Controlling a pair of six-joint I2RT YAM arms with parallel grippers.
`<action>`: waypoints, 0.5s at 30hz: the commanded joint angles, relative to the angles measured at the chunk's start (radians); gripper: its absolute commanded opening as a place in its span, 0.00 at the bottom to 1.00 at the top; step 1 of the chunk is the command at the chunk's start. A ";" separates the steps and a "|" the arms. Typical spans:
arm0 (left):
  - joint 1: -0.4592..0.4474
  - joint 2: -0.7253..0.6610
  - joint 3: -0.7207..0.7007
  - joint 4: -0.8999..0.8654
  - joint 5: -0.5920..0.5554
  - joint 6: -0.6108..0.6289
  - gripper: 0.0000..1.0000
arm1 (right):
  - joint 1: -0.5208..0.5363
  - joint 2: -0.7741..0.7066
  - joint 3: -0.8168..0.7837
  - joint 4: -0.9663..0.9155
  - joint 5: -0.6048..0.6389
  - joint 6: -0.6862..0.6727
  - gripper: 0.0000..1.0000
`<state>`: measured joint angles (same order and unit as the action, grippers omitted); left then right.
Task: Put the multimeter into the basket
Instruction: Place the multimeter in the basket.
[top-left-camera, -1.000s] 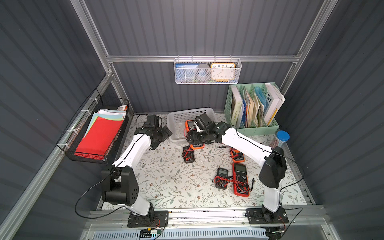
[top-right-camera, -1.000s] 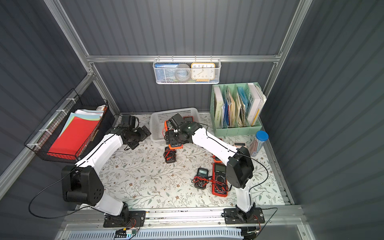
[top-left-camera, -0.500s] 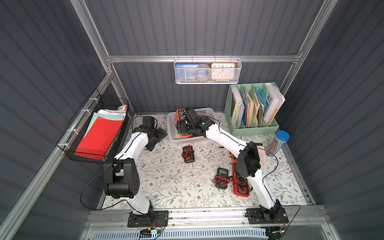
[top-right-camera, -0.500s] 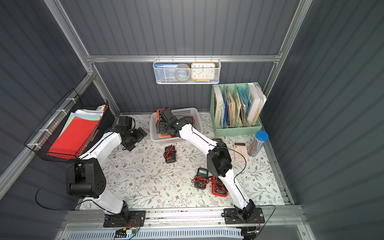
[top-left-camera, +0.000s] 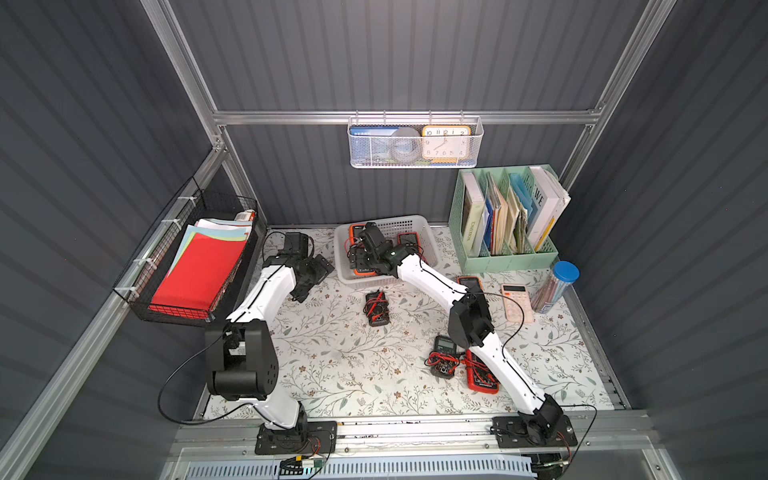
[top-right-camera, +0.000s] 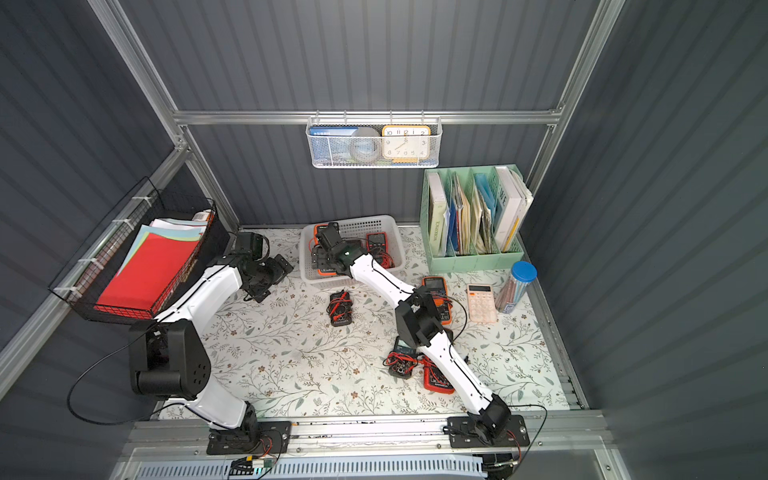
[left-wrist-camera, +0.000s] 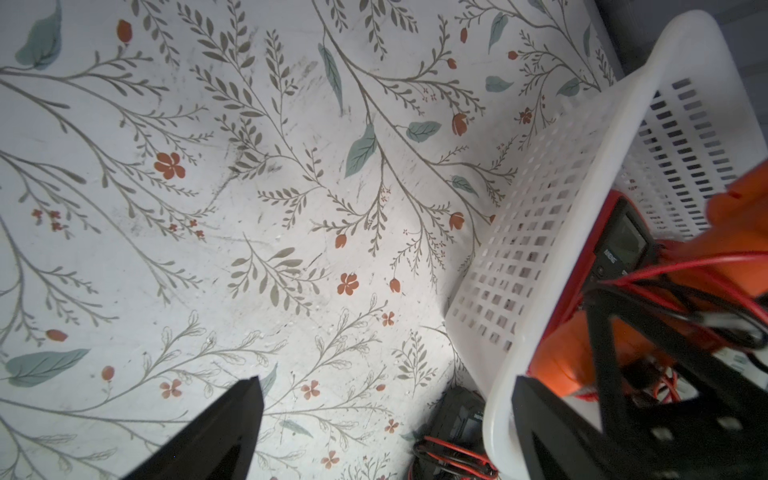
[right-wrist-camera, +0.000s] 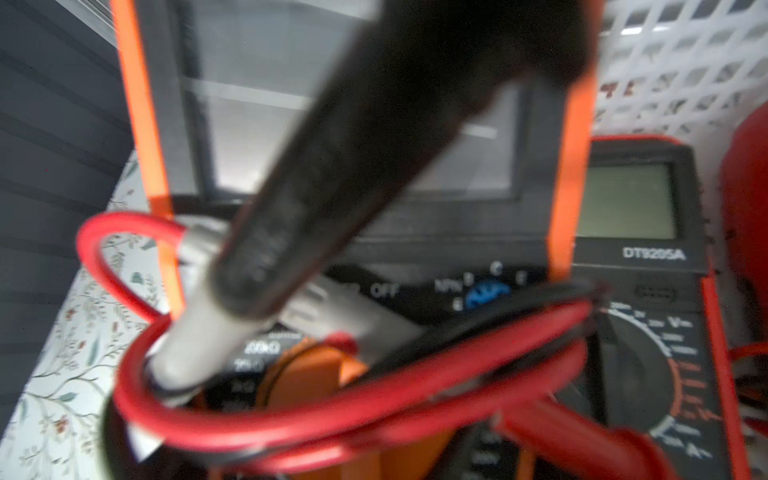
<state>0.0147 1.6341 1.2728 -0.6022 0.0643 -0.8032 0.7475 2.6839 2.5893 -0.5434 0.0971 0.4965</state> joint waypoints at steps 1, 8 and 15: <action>0.002 -0.032 -0.018 -0.018 0.011 -0.010 0.99 | -0.003 -0.011 0.054 0.046 -0.001 0.009 0.58; 0.002 -0.031 -0.026 -0.010 0.011 0.001 0.99 | 0.018 0.010 0.048 0.001 -0.012 -0.002 0.59; 0.002 -0.031 -0.017 -0.010 0.008 0.004 0.99 | 0.022 -0.005 0.011 -0.013 -0.010 -0.014 0.67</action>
<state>0.0147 1.6241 1.2594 -0.6010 0.0715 -0.8028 0.7643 2.7197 2.5935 -0.5922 0.0803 0.4957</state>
